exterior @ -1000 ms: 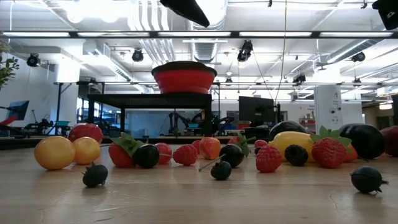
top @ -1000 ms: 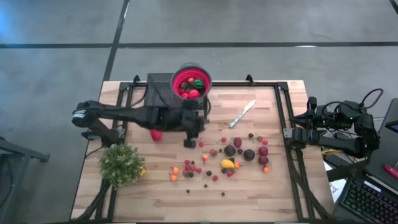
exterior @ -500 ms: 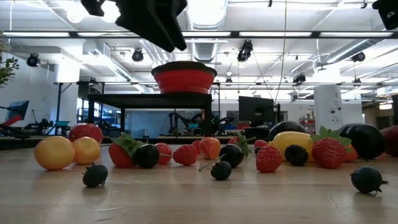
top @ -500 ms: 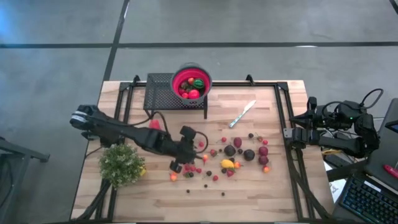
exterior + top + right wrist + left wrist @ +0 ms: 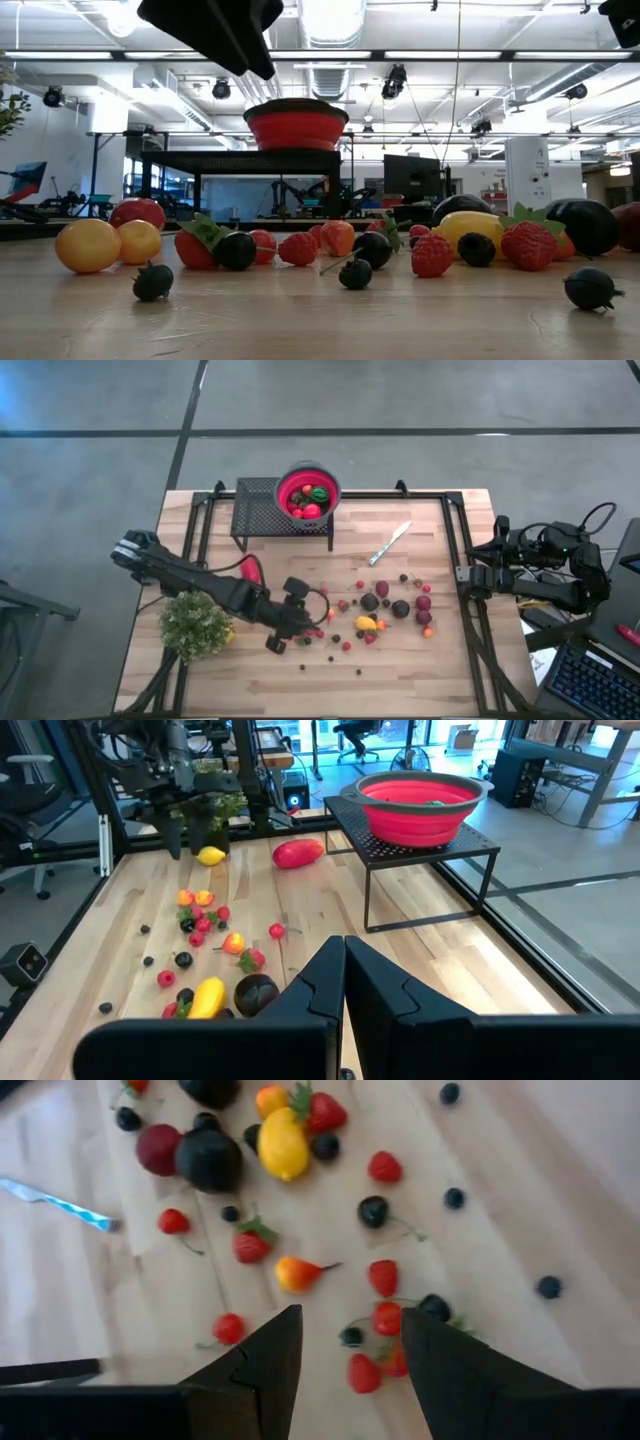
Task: Pick & Place Fruit
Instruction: Put the orange pear into the red gray strainer bowl on the shelf
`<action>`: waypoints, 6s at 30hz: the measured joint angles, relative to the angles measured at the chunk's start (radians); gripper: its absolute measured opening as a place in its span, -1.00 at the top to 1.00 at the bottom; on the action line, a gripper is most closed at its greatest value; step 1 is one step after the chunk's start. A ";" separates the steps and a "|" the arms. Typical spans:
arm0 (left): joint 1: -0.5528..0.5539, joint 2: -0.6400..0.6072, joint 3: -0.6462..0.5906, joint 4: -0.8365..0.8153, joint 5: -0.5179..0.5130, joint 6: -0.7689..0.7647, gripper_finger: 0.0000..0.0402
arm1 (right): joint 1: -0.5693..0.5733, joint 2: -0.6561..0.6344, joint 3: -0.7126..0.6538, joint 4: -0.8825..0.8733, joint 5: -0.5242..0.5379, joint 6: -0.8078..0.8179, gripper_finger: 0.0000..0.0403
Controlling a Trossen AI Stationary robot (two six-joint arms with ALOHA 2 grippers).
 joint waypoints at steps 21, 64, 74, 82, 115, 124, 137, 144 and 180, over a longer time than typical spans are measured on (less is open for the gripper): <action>-0.017 0.051 -0.003 -0.058 0.125 -0.122 0.12 | 0.000 0.000 0.000 0.000 0.000 -0.001 0.96; -0.018 0.093 -0.005 -0.207 0.170 -0.275 -0.22 | 0.000 0.000 0.000 0.000 0.000 0.000 0.96; -0.034 0.093 -0.005 -0.206 0.195 -0.244 -0.23 | 0.000 0.000 0.000 0.000 0.000 0.000 0.96; -0.070 0.093 -0.005 -0.206 0.197 -0.213 -0.23 | 0.000 0.000 0.000 0.000 0.000 -0.001 0.96; -0.097 0.092 -0.097 -0.024 0.183 -0.049 -0.23 | 0.000 0.000 0.000 0.000 0.000 0.000 0.96; -0.097 0.092 -0.145 0.005 0.208 -0.039 -0.23 | 0.000 0.000 0.000 0.000 0.000 -0.001 0.96; -0.102 0.092 -0.225 0.090 0.227 -0.005 -0.23 | 0.000 0.000 0.000 0.000 0.000 -0.001 0.96; -0.109 0.092 -0.252 0.103 0.227 0.007 -0.23 | 0.000 0.000 0.000 0.000 0.000 -0.001 0.96; -0.112 0.092 -0.398 0.317 0.231 0.050 0.11 | 0.000 0.000 0.000 0.000 0.000 -0.002 0.96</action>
